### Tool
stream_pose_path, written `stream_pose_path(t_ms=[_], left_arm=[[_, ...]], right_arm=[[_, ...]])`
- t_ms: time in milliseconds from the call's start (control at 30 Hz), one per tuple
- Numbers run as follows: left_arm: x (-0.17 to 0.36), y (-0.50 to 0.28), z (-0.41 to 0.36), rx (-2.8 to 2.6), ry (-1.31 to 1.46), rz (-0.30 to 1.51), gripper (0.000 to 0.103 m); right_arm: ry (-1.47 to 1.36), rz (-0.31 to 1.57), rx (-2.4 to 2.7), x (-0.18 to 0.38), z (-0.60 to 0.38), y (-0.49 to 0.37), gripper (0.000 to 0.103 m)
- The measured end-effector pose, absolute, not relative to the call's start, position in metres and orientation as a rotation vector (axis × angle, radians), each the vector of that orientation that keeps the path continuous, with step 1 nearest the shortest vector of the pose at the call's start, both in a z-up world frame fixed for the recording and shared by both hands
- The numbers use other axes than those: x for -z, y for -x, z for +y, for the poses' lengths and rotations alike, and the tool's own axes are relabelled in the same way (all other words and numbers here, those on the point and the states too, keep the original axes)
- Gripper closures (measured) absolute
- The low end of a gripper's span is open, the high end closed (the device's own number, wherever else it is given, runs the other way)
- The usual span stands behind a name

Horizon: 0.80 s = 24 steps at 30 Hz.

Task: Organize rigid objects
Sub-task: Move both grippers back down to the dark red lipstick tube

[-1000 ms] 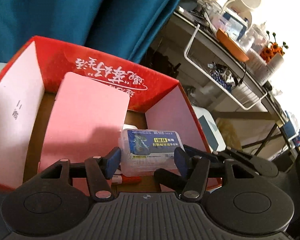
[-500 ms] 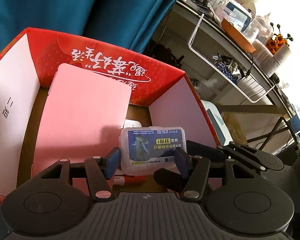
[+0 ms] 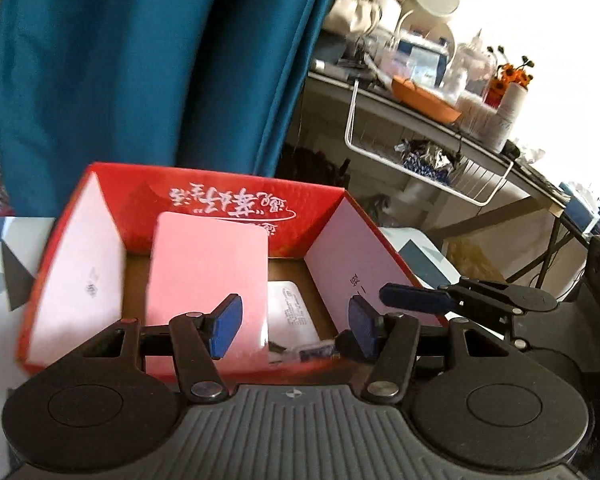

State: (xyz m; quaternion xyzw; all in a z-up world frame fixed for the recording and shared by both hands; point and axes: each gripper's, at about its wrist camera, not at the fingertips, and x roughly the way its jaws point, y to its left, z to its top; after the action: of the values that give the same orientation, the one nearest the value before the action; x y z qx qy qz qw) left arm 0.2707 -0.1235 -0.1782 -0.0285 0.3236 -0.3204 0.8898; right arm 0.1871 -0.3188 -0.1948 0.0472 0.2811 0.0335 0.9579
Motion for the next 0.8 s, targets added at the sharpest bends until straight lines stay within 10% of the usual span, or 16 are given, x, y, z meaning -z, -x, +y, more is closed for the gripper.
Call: stream_pose_path(t_ms=[800], left_arm=[[0.238, -0.21, -0.071, 0.533, 0.162, 0.734, 0.044]], right_arm=[[-0.145, 0.485, -0.009, 0.246, -0.287, -0.122, 0.043]])
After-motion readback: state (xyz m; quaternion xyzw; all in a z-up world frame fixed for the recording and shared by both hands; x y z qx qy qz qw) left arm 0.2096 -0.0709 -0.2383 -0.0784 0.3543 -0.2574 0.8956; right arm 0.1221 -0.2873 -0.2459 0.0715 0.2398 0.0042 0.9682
